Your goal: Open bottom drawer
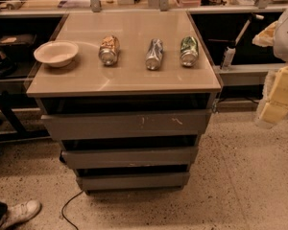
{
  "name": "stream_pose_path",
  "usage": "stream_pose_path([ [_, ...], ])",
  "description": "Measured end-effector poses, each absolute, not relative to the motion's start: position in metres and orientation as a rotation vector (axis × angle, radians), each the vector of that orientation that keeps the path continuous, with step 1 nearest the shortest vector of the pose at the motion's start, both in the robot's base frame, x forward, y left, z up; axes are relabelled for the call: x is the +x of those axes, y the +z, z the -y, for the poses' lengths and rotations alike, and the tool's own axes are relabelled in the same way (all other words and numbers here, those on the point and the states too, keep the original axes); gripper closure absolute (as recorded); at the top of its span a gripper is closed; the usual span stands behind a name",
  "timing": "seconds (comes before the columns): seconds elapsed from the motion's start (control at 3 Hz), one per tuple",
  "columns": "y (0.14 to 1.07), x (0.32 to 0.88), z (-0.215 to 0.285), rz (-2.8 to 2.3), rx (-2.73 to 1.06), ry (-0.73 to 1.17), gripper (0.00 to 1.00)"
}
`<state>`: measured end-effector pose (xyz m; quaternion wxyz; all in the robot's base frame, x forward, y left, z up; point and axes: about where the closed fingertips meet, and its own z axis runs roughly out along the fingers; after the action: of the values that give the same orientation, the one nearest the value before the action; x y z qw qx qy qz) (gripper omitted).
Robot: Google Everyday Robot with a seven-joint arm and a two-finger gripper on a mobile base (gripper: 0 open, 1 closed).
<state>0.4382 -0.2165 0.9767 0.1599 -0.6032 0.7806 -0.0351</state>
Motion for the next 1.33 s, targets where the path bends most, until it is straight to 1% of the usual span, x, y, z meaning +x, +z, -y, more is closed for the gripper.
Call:
stream_pose_path([
  [0.33,0.974,0.438,0.213,-2.214,-1.722,-0.097,0.00],
  [0.67,0.933,0.439,0.192,-2.210,-1.730,-0.037,0.00],
  [1.33,0.757,0.441,0.142,-2.297,-1.822,0.166,0.00],
])
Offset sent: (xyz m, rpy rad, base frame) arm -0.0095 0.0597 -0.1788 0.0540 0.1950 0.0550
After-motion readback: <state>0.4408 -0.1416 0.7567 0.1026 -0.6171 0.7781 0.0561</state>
